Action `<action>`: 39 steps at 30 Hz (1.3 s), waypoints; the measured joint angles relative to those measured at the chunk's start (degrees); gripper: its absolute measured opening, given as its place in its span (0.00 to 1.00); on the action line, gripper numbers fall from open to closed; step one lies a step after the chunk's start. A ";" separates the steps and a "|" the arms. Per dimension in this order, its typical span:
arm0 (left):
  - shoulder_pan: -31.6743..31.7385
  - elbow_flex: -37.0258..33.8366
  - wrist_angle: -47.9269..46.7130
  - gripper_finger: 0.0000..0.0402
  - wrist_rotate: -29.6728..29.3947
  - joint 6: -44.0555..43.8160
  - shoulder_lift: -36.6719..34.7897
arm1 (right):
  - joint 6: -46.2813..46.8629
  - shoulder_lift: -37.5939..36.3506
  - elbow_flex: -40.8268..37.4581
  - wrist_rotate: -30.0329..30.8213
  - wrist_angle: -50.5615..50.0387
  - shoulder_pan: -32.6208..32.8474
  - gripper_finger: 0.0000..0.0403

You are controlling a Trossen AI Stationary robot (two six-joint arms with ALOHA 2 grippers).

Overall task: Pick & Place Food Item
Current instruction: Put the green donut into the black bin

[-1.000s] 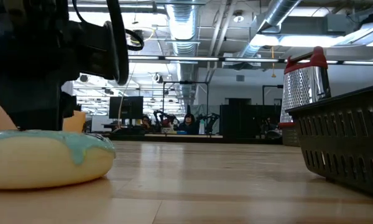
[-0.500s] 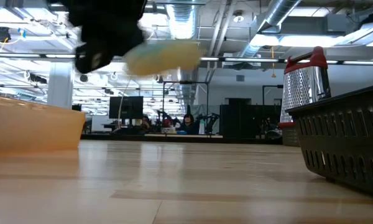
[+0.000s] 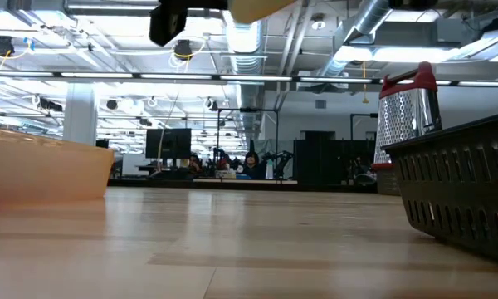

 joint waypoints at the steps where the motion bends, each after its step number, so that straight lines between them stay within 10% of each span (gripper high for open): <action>1: 0.18 0.27 0.09 0.13 -0.04 0.07 0.00 | 0.01 0.00 0.00 0.00 -0.18 -0.36 0.58; 25: 0.89 0.34 2.46 0.13 -0.17 0.33 0.00 | -3.92 6.87 -0.07 -14.42 5.14 -9.62 0.72; 39: 0.84 0.34 2.05 0.13 0.86 0.26 0.02 | -4.16 7.08 -0.08 -15.68 5.51 -9.55 0.44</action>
